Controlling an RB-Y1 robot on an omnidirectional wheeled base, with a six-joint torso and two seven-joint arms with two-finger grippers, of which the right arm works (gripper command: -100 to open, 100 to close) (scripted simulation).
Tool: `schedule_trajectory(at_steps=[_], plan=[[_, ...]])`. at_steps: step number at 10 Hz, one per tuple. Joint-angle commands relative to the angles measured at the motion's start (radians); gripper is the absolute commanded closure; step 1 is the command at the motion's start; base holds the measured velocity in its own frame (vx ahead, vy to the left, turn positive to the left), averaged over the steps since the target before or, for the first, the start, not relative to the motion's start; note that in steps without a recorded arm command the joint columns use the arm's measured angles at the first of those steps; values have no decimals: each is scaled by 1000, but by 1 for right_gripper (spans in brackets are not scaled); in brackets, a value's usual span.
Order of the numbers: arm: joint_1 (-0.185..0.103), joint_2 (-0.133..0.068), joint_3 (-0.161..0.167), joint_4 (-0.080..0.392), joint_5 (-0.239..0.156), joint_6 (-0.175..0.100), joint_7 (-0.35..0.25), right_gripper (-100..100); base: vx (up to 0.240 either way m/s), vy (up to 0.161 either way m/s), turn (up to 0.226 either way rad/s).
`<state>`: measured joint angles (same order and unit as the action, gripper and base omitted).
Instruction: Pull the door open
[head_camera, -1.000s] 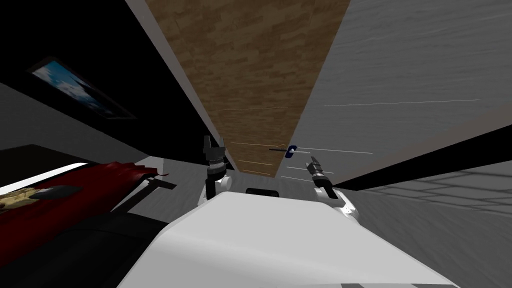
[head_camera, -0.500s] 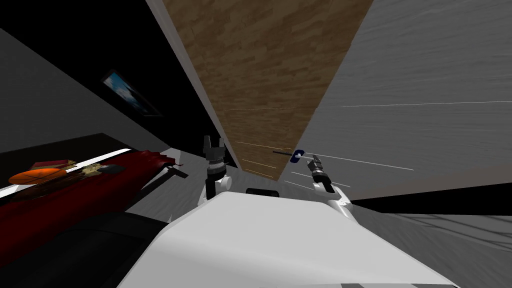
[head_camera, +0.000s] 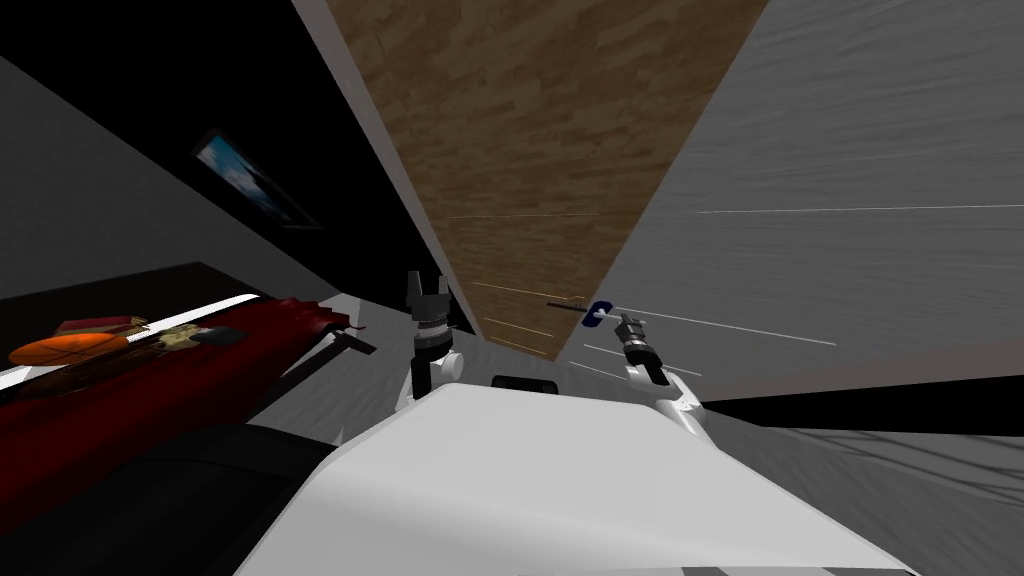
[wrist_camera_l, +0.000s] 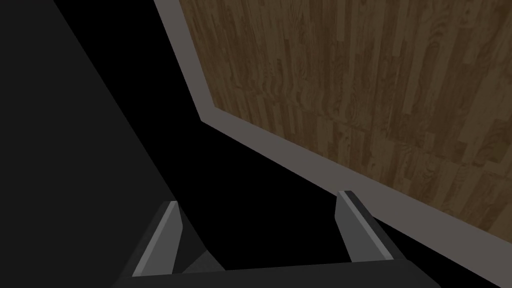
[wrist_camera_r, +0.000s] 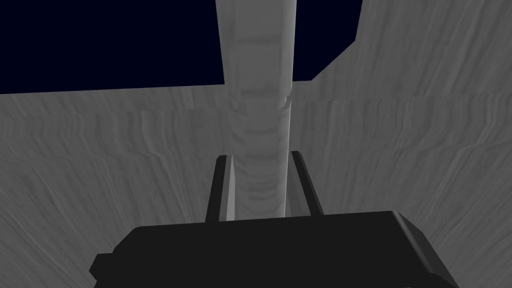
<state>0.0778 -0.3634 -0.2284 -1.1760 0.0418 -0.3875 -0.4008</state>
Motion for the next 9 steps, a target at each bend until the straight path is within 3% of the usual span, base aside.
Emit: schedule_trajectory(at_steps=[1, 2, 5, 9], plan=[[1, -1, -1, 0, 0, -1, 0, 100, -5, 0, 0], [1, -1, -1, 0, 0, -1, 0, 100, 0, 0, 0], [33, -30, 5, -6, -1, -12, -25, 100, -155, -26, 53], [66, -62, 57, -36, 6, -44, -73, 100, -202, -32, 121]])
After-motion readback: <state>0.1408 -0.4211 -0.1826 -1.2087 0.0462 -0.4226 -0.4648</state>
